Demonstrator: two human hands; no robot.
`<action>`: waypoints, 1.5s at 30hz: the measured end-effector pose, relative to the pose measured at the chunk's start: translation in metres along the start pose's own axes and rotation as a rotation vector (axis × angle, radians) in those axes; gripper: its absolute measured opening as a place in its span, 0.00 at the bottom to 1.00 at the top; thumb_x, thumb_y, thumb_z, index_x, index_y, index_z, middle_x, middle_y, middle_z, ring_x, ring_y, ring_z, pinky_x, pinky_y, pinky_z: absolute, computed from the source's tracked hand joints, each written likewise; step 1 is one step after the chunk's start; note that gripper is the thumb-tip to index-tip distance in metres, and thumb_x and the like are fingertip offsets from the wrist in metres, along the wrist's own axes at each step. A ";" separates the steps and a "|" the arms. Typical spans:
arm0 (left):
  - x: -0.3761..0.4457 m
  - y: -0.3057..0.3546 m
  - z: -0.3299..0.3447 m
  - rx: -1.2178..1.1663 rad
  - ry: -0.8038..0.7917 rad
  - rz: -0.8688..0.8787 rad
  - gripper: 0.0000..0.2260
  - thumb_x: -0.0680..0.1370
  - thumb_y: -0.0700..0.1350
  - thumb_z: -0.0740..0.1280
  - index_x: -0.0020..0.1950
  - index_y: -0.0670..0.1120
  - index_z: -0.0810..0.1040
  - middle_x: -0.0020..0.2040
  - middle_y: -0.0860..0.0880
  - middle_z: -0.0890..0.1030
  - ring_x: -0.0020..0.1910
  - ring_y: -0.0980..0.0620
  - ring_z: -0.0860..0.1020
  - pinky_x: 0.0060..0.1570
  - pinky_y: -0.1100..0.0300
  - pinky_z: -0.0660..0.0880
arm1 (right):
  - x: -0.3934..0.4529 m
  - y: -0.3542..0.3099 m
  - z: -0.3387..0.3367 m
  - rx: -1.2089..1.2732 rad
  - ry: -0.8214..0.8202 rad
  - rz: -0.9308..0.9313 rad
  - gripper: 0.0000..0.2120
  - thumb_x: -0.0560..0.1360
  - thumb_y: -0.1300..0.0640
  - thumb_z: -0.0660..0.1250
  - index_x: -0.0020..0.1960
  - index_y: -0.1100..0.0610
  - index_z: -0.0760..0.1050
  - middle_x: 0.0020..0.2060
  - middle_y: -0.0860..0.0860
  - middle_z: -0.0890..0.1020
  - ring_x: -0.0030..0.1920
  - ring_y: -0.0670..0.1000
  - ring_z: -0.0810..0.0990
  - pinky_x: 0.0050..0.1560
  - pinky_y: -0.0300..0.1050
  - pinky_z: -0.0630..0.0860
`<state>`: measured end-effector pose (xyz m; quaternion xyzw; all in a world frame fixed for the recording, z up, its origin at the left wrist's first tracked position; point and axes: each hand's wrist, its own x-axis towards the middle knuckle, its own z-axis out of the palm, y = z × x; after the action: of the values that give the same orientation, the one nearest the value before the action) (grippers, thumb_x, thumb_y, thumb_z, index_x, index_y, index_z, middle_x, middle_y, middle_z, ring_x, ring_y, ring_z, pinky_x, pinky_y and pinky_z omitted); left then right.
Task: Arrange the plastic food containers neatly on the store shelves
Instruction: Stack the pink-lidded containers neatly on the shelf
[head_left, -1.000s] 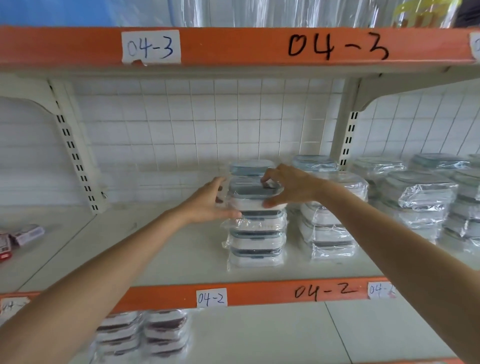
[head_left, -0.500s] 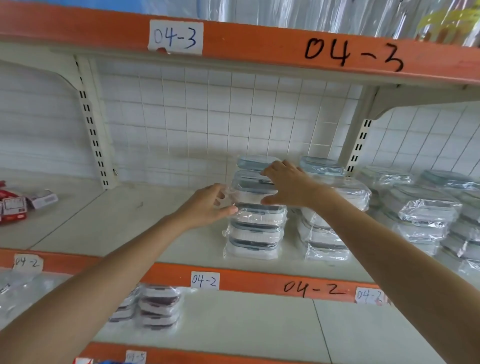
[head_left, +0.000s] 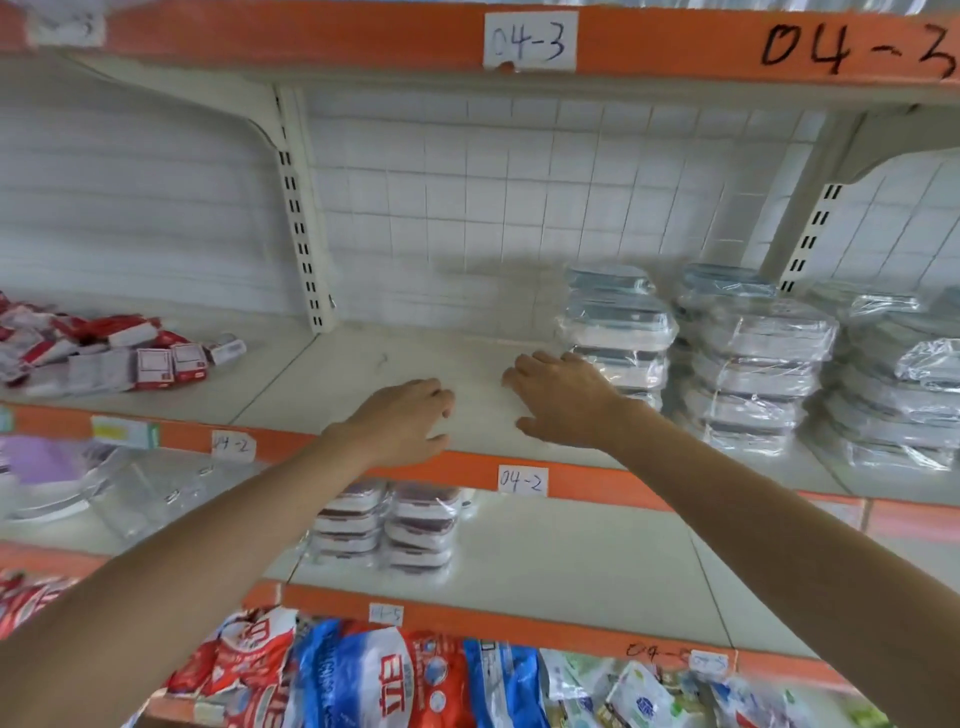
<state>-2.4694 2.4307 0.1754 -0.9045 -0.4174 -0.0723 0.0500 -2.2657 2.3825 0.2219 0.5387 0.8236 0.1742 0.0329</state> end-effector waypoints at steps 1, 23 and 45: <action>-0.012 -0.004 0.002 0.008 0.001 0.003 0.13 0.77 0.52 0.62 0.58 0.46 0.72 0.56 0.50 0.73 0.55 0.50 0.73 0.48 0.57 0.70 | -0.001 -0.013 0.004 -0.014 -0.013 -0.013 0.22 0.76 0.49 0.62 0.67 0.56 0.66 0.62 0.53 0.71 0.63 0.53 0.70 0.59 0.49 0.68; -0.148 -0.021 0.137 -0.103 -0.283 -0.092 0.19 0.78 0.50 0.61 0.65 0.42 0.70 0.60 0.48 0.72 0.55 0.50 0.73 0.47 0.59 0.71 | -0.028 -0.147 0.165 0.541 -0.370 0.142 0.32 0.78 0.47 0.62 0.75 0.59 0.56 0.72 0.54 0.64 0.70 0.55 0.63 0.68 0.50 0.65; -0.094 -0.069 0.280 -0.213 -0.170 -0.159 0.21 0.79 0.49 0.61 0.71 0.44 0.65 0.66 0.49 0.69 0.63 0.52 0.69 0.58 0.60 0.70 | 0.118 -0.114 0.320 0.876 -0.172 0.373 0.52 0.68 0.44 0.74 0.77 0.60 0.42 0.76 0.55 0.50 0.76 0.57 0.49 0.73 0.52 0.52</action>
<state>-2.5571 2.4474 -0.1139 -0.8717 -0.4803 -0.0432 -0.0875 -2.3369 2.5279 -0.0984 0.6529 0.7032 -0.2312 -0.1606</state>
